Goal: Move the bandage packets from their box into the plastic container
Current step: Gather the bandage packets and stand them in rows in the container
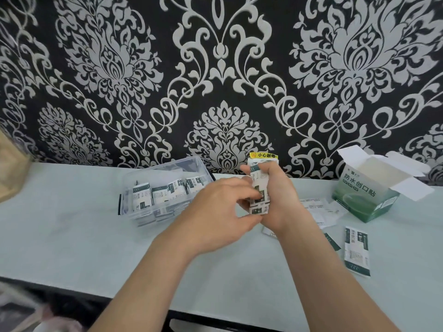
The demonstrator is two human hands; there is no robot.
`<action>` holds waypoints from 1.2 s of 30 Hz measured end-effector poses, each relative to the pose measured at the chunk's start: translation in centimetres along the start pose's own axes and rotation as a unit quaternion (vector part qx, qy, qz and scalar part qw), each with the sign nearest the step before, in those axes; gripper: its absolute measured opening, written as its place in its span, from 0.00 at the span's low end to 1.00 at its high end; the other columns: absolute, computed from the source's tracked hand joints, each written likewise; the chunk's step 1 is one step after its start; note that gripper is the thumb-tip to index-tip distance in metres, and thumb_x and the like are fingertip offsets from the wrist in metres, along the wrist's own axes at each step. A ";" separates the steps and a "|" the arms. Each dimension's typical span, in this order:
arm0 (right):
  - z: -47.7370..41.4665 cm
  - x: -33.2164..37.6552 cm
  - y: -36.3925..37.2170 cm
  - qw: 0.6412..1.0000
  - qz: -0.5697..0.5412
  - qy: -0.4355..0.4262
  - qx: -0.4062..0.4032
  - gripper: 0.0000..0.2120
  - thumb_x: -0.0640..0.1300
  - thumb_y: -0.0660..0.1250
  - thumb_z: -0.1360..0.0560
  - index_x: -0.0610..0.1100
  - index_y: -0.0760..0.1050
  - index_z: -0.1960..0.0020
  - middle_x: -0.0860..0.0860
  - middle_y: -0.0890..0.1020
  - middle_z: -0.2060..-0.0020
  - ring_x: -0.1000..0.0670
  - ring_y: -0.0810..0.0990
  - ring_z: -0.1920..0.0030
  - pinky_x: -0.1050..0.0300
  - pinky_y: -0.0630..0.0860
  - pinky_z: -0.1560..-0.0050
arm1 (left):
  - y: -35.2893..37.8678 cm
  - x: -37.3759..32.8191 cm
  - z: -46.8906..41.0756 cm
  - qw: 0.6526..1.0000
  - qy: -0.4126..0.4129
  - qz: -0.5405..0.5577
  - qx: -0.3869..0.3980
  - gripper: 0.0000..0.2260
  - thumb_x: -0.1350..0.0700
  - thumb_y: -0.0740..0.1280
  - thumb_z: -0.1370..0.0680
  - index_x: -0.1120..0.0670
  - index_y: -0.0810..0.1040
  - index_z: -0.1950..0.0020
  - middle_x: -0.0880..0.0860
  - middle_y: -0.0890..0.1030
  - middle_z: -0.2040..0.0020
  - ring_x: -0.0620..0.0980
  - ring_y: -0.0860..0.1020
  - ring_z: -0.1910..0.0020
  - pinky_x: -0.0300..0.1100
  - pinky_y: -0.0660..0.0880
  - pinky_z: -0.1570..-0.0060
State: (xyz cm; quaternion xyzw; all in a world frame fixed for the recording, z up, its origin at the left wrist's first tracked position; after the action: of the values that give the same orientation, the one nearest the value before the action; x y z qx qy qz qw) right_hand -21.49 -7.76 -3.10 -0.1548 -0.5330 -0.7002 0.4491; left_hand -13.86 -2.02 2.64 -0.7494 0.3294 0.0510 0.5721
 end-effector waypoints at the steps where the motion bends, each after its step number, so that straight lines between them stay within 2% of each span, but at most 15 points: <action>1: 0.0 -0.1 0.1 1.000 0.010 0.004 0.009 0.13 0.47 0.58 0.23 0.41 0.78 0.50 0.48 0.75 0.69 0.50 0.73 0.71 0.59 0.72 0.67 | -0.3 0.1 0.0 1.000 -0.002 -0.011 -0.013 0.15 0.50 0.74 0.29 0.48 0.81 0.44 0.42 0.77 0.42 0.37 0.69 0.45 0.29 0.65 0.47; 3: 0.3 -0.2 0.4 0.999 0.043 0.009 0.020 0.10 0.45 0.60 0.25 0.40 0.77 0.58 0.47 0.76 0.71 0.49 0.73 0.70 0.58 0.71 0.68 | -0.6 -0.1 0.0 0.999 0.002 -0.048 -0.026 0.19 0.47 0.75 0.31 0.48 0.78 0.41 0.41 0.74 0.41 0.41 0.65 0.42 0.32 0.62 0.43; 6: 0.8 -0.3 0.9 0.997 0.064 0.010 0.050 0.10 0.40 0.60 0.26 0.41 0.73 0.65 0.47 0.74 0.75 0.50 0.71 0.73 0.59 0.68 0.70 | -0.6 -0.5 0.1 0.997 0.010 -0.078 -0.023 0.27 0.47 0.74 0.31 0.49 0.71 0.35 0.43 0.69 0.36 0.43 0.61 0.37 0.28 0.57 0.41; 9: 1.3 -0.2 1.4 0.992 0.102 -0.006 0.070 0.12 0.37 0.58 0.24 0.41 0.73 0.65 0.48 0.72 0.76 0.51 0.69 0.76 0.60 0.65 0.73 | -1.2 -0.1 0.2 0.997 0.000 -0.056 -0.045 0.33 0.52 0.73 0.31 0.50 0.63 0.29 0.47 0.62 0.28 0.45 0.56 0.29 0.35 0.57 0.32; 11: 1.6 -0.4 1.8 0.983 0.158 -0.019 0.088 0.11 0.34 0.59 0.26 0.40 0.74 0.65 0.48 0.72 0.75 0.52 0.68 0.76 0.60 0.63 0.73 | -1.1 0.5 0.1 0.999 -0.016 -0.042 -0.029 0.41 0.53 0.73 0.31 0.46 0.54 0.24 0.47 0.52 0.23 0.44 0.48 0.25 0.40 0.54 0.28; 13: 1.7 -0.7 2.0 0.968 0.228 -0.027 0.100 0.07 0.35 0.59 0.25 0.39 0.74 0.60 0.48 0.72 0.74 0.52 0.68 0.76 0.60 0.64 0.72 | -0.6 0.5 0.1 0.999 -0.020 -0.041 0.009 0.44 0.53 0.72 0.31 0.38 0.48 0.24 0.44 0.44 0.22 0.45 0.41 0.23 0.43 0.54 0.29; 14: 1.7 -0.8 2.0 0.960 0.259 -0.029 0.101 0.06 0.36 0.59 0.24 0.39 0.74 0.57 0.48 0.73 0.73 0.52 0.69 0.76 0.60 0.65 0.73 | -0.3 0.5 0.1 0.998 -0.018 -0.049 0.024 0.44 0.53 0.72 0.32 0.36 0.48 0.25 0.42 0.42 0.22 0.45 0.41 0.23 0.43 0.56 0.31; 17: 1.8 -0.4 2.1 0.951 0.288 -0.041 0.106 0.07 0.37 0.59 0.23 0.39 0.75 0.57 0.48 0.74 0.74 0.52 0.71 0.76 0.61 0.69 0.76 | 0.1 1.0 0.1 0.998 -0.026 -0.057 0.018 0.39 0.48 0.74 0.33 0.40 0.58 0.26 0.42 0.49 0.24 0.46 0.51 0.25 0.39 0.62 0.34; 19: 2.1 0.1 2.3 0.956 0.263 -0.044 0.120 0.08 0.34 0.60 0.25 0.38 0.77 0.59 0.47 0.76 0.74 0.52 0.73 0.75 0.62 0.72 0.75 | 0.0 1.7 0.1 0.998 -0.059 -0.024 -0.005 0.37 0.46 0.73 0.36 0.41 0.62 0.30 0.45 0.59 0.29 0.47 0.63 0.30 0.45 0.69 0.35; 21: 2.5 0.3 2.5 0.958 0.251 -0.042 0.131 0.09 0.35 0.60 0.25 0.39 0.78 0.60 0.47 0.79 0.73 0.51 0.75 0.74 0.62 0.73 0.75 | -0.1 2.0 0.1 0.996 -0.087 0.006 -0.008 0.34 0.45 0.72 0.37 0.41 0.63 0.33 0.43 0.63 0.37 0.45 0.69 0.39 0.46 0.71 0.40; 25: 3.0 0.6 2.8 0.956 0.250 -0.051 0.144 0.11 0.37 0.60 0.23 0.40 0.77 0.62 0.48 0.78 0.73 0.50 0.73 0.75 0.60 0.67 0.75 | -0.4 1.4 0.3 0.994 -0.095 0.043 -0.024 0.32 0.47 0.72 0.36 0.39 0.63 0.35 0.38 0.61 0.41 0.38 0.71 0.47 0.43 0.72 0.42; 28: 3.3 1.3 2.7 0.956 0.236 -0.061 0.162 0.12 0.40 0.60 0.23 0.42 0.78 0.62 0.49 0.77 0.73 0.51 0.69 0.76 0.59 0.61 0.72 | -0.8 0.7 0.1 0.995 -0.080 0.041 -0.038 0.35 0.47 0.73 0.35 0.40 0.62 0.32 0.39 0.59 0.37 0.42 0.66 0.37 0.43 0.69 0.38; 31: 3.6 1.7 2.6 0.958 0.220 -0.051 0.178 0.11 0.42 0.60 0.22 0.41 0.78 0.58 0.46 0.79 0.69 0.51 0.67 0.78 0.63 0.61 0.78 | -1.1 0.5 0.0 0.992 -0.081 0.095 -0.015 0.37 0.44 0.76 0.36 0.40 0.64 0.30 0.39 0.61 0.36 0.41 0.63 0.34 0.38 0.67 0.35; 33: 3.8 2.0 2.3 0.961 0.214 -0.043 0.167 0.13 0.45 0.60 0.21 0.42 0.80 0.58 0.43 0.80 0.67 0.52 0.67 0.80 0.65 0.59 0.81 | -1.5 0.6 0.1 0.978 -0.085 0.190 0.009 0.32 0.47 0.78 0.34 0.39 0.68 0.34 0.42 0.66 0.37 0.38 0.69 0.38 0.31 0.69 0.40; 36: 4.2 1.9 2.0 0.958 0.235 -0.021 0.165 0.15 0.51 0.60 0.20 0.41 0.79 0.52 0.44 0.79 0.68 0.51 0.69 0.80 0.67 0.58 0.84 | -2.3 1.6 0.0 0.950 -0.099 0.295 0.007 0.20 0.52 0.74 0.28 0.43 0.75 0.38 0.47 0.77 0.41 0.40 0.77 0.45 0.39 0.74 0.46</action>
State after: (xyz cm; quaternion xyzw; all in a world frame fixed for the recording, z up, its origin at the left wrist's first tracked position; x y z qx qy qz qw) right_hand -22.02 -5.01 1.07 -0.2139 -0.5987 -0.4741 0.6091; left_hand -11.31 -2.39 3.83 -0.6060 0.4780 0.2891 0.5663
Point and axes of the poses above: each hand's wrist, its own z-axis away from the middle knuckle, its own y-axis out of the palm, x = y × z, the point moved 7 cm from there along -z, towards the middle knuckle
